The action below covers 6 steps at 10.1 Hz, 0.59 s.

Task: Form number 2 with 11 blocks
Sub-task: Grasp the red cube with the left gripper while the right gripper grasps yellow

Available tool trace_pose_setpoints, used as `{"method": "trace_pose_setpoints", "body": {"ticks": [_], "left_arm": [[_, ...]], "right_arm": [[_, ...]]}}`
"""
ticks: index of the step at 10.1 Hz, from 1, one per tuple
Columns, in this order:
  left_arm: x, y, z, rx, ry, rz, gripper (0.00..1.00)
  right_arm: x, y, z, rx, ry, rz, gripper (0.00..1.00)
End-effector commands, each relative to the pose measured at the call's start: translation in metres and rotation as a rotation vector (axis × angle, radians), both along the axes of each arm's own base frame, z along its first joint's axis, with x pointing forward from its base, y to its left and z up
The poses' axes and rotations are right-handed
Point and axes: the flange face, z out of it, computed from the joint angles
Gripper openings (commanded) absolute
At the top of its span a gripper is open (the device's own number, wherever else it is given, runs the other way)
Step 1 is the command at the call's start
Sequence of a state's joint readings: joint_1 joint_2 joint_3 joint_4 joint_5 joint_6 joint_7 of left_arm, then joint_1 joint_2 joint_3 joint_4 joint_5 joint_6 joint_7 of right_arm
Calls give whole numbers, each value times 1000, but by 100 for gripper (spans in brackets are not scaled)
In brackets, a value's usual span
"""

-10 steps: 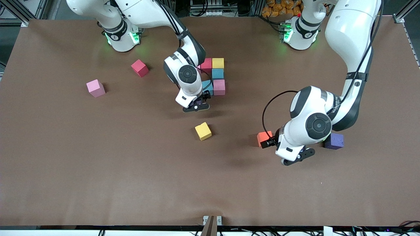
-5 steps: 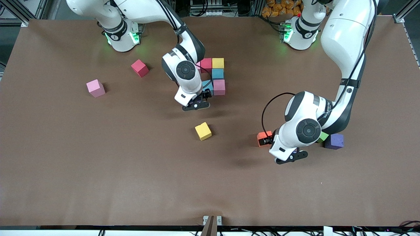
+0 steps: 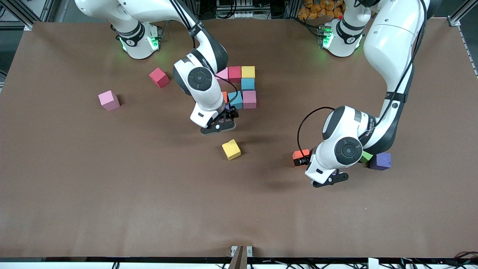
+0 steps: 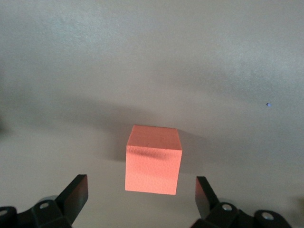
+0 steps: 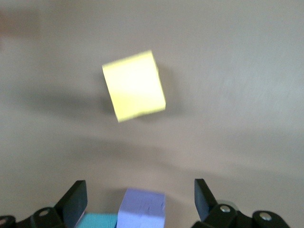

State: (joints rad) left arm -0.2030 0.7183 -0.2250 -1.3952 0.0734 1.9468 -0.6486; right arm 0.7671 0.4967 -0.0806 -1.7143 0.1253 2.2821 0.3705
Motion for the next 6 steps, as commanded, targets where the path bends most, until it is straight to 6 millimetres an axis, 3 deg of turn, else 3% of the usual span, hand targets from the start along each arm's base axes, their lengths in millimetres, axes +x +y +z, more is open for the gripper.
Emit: {"method": "trace_pose_setpoints", "body": {"ticks": [1, 6], "left_arm": [[0, -4, -6, 11, -12, -27, 100], [1, -5, -27, 23, -14, -36, 100]], "right_arm": [[50, 21, -7, 3, -55, 109, 100], [70, 47, -70, -26, -69, 180, 100]]}}
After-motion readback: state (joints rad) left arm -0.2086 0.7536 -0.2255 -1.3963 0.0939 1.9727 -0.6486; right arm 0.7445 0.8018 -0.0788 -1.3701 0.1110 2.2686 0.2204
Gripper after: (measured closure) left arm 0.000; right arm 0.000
